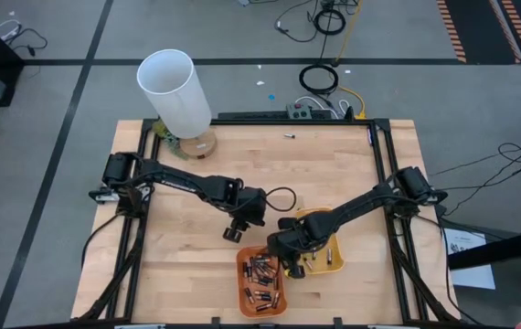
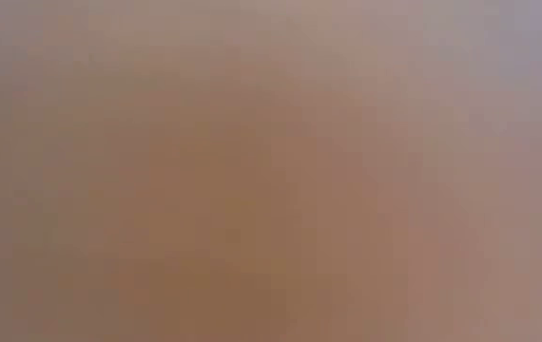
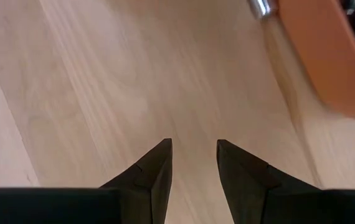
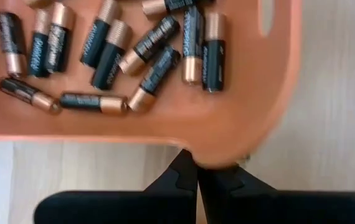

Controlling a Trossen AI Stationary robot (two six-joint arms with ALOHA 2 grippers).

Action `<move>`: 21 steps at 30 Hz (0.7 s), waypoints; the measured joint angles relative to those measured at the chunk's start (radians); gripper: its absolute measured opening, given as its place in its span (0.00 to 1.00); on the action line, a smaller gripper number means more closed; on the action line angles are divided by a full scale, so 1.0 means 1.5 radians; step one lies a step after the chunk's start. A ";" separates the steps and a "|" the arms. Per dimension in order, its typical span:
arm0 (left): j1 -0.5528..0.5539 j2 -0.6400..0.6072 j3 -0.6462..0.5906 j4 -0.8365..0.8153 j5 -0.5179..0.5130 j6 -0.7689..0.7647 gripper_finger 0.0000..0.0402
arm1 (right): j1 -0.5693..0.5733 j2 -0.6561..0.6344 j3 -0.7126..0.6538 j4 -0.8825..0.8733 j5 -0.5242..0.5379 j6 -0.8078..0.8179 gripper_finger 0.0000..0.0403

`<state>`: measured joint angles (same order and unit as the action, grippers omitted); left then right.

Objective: Sort batteries

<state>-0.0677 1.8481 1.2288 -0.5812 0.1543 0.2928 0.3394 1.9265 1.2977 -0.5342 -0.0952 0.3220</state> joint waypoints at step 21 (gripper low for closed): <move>0.001 0.000 -0.003 0.023 0.000 0.005 0.33 | -0.031 0.057 -0.002 0.027 0.012 0.002 0.00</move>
<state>-0.0658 1.8481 1.2240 -0.5472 0.1539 0.3008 0.2925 2.0113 1.2953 -0.4938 -0.0777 0.3244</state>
